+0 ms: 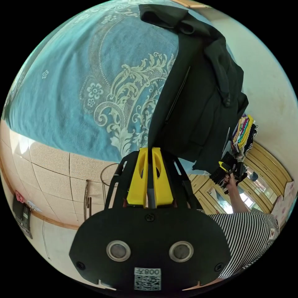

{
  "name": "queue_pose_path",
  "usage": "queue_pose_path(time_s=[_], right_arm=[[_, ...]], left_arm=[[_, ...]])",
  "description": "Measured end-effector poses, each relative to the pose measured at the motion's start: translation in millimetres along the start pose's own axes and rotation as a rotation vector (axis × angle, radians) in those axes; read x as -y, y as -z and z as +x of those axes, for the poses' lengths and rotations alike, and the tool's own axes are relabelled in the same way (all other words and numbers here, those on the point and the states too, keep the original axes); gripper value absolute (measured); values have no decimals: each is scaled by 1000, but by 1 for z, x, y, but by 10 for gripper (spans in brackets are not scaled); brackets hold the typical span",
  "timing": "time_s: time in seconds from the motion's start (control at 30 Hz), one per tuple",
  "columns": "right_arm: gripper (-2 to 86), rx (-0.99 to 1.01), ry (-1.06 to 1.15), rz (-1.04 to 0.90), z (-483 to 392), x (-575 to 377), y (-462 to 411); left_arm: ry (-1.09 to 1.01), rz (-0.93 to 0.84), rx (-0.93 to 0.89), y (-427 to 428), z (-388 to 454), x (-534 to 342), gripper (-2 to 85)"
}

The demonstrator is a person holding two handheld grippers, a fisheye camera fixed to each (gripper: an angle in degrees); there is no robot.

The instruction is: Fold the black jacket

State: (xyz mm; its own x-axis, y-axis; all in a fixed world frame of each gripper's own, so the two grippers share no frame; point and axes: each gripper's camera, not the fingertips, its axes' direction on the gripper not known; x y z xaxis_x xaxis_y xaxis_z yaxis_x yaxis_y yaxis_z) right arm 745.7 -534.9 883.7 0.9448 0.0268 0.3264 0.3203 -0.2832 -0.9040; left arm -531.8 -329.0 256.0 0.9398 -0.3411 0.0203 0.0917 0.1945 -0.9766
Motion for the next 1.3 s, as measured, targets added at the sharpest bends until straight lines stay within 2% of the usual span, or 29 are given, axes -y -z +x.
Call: queue_pose_path(time_s=[0.1, 0.2, 0.3, 0.37, 0.5, 0.6, 0.77, 0.83, 0.9, 1.0, 1.13, 1.3], right_arm=[[9, -26, -12, -90, 1, -31, -14], [11, 47, -86, -138, 18, -60, -37], [16, 101, -215, -69, 42, -64, -48], [17, 76, -254, -22, 49, -61, -43], [18, -97, -321, 63, 56, -62, -18], [44, -94, -299, 193, 46, -58, 3], [75, 51, 9, 245, -35, 17, -8], [77, 103, 116, 249, -72, 57, -23], [80, 96, 130, 227, -85, 84, -39], [81, 184, 53, 161, -80, 112, -68], [55, 226, 9, 162, -70, 119, -79], [31, 329, 77, 162, -69, 116, -59]], left_arm=[[32, -63, 44, 12, -28, -20, 31], [83, -74, 23, 11, -54, -33, 40], [102, -50, 50, 11, -60, -24, 66], [57, -3, 162, 24, -48, -14, 85], [-55, 138, 190, 52, -12, -3, 104], [-167, 188, -5, 52, 17, 21, 116], [-236, 136, -317, 9, 56, 108, 127], [-211, 152, -344, 1, 60, 133, 128], [-182, 140, -371, -8, 60, 156, 126], [-103, 138, -423, -16, 49, 175, 100], [-4, 131, -454, -23, 31, 185, 24], [-72, 171, -525, 3, 39, 182, 5]])
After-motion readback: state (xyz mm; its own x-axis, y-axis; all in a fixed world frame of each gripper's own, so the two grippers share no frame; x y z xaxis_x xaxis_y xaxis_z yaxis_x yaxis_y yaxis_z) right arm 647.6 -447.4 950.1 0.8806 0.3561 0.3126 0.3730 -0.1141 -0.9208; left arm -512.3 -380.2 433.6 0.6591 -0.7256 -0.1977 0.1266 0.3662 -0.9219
